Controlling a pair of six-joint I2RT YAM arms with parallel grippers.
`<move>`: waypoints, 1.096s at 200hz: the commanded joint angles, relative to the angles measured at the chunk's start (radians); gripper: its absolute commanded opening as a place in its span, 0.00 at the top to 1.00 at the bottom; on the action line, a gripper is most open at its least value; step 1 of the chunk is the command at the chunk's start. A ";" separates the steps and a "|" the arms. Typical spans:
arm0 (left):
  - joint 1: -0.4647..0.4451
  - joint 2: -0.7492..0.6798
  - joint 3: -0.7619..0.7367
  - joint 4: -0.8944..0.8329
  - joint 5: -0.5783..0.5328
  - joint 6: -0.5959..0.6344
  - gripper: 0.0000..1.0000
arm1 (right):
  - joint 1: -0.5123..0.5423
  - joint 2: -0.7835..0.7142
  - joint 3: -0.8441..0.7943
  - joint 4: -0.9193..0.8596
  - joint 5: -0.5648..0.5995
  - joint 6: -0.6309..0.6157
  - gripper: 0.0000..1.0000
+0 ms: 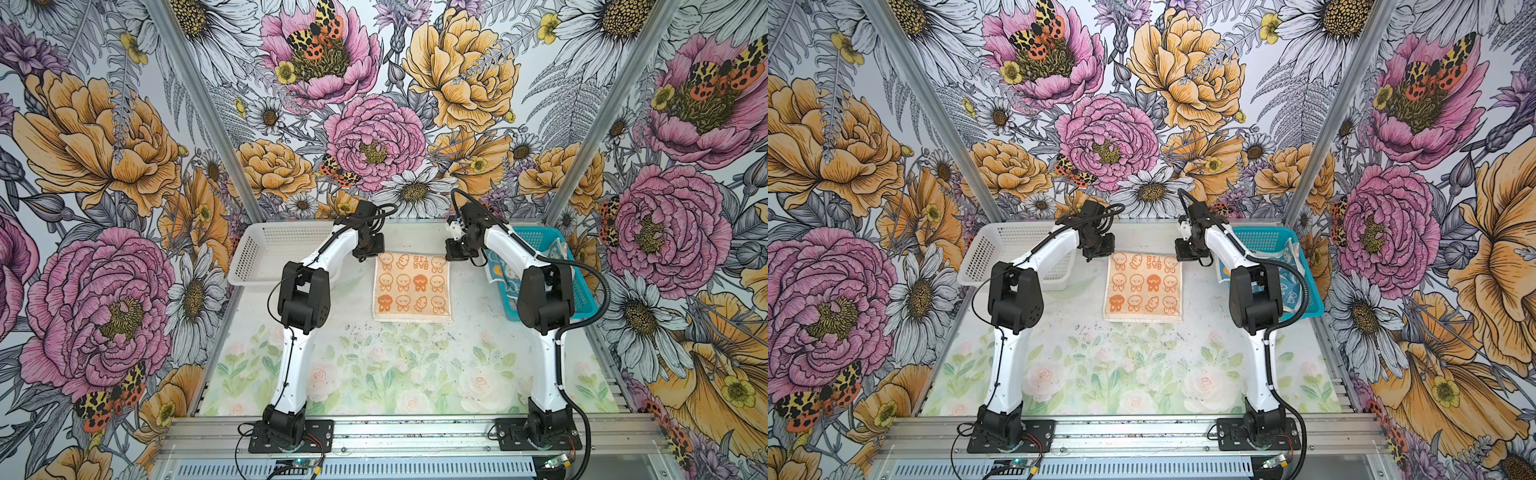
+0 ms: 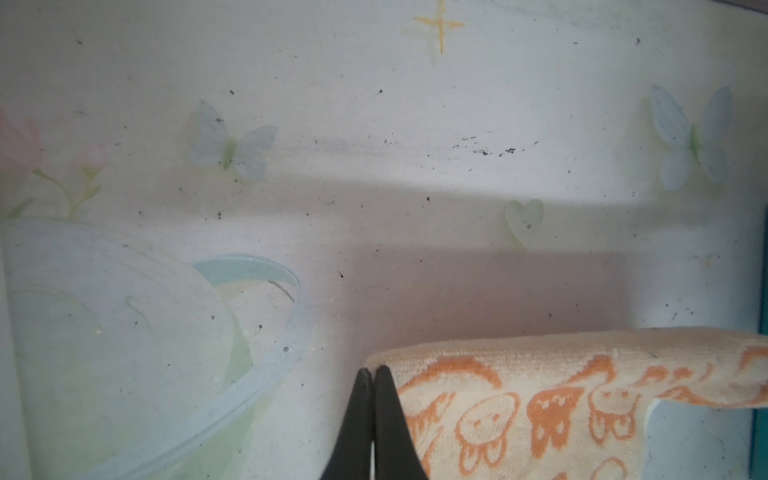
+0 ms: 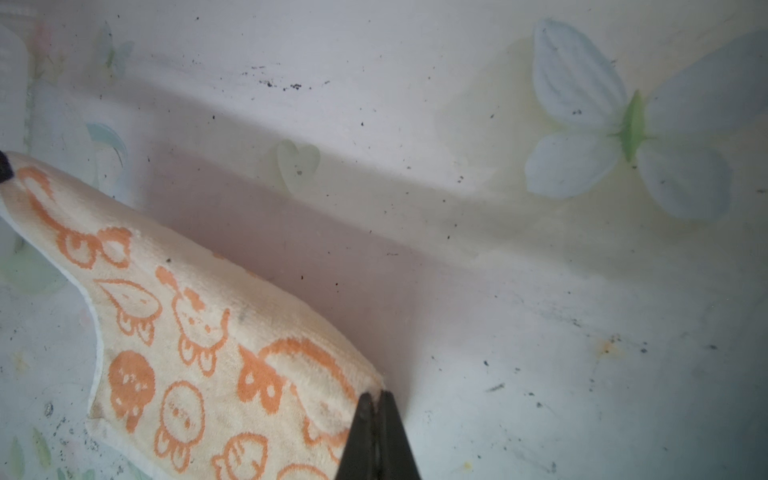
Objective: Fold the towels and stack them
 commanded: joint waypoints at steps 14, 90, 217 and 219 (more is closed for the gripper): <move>-0.018 -0.120 -0.131 0.077 -0.035 0.009 1.00 | 0.022 -0.108 -0.094 0.007 -0.004 0.024 1.00; -0.060 -0.352 -0.520 0.227 -0.034 -0.053 1.00 | 0.078 -0.306 -0.459 0.111 0.020 0.077 1.00; -0.099 -0.540 -0.810 0.317 -0.058 -0.120 1.00 | 0.100 -0.458 -0.665 0.180 0.038 0.125 1.00; -0.098 -0.544 -0.812 0.317 -0.059 -0.121 1.00 | 0.099 -0.463 -0.666 0.180 0.039 0.126 1.00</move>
